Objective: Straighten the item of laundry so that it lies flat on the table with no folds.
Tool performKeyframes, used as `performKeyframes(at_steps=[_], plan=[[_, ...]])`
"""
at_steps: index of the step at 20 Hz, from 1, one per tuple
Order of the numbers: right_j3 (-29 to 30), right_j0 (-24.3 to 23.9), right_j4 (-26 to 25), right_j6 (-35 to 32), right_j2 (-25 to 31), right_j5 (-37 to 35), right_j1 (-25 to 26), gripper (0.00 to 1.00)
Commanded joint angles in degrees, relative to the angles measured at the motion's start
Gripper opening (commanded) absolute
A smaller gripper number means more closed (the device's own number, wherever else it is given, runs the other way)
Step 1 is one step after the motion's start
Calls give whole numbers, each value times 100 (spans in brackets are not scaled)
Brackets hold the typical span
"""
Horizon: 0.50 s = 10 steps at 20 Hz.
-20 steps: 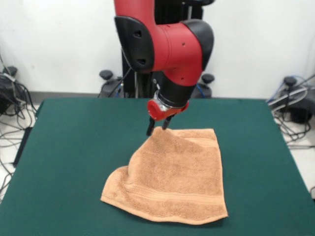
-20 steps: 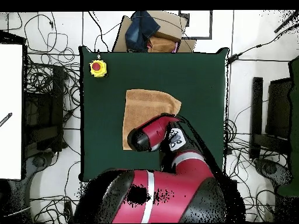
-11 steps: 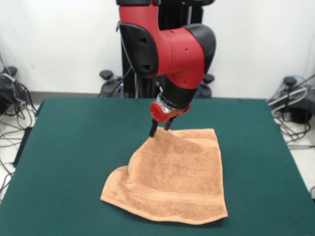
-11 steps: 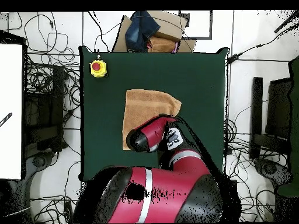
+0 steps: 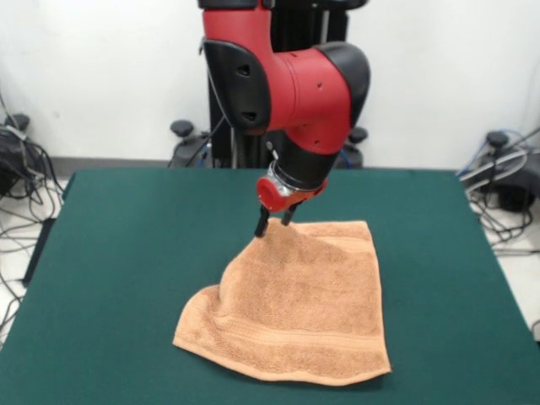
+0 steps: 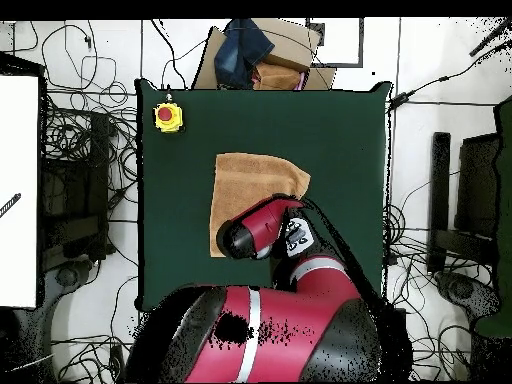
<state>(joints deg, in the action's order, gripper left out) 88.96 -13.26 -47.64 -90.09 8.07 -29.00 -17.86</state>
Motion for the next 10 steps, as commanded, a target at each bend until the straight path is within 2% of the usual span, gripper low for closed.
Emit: performKeyframes(at_steps=[1,10], plan=[[-337,34,-267,-136,41,219,170,100],[-272,32,-251,-67,41,136,62,100]])
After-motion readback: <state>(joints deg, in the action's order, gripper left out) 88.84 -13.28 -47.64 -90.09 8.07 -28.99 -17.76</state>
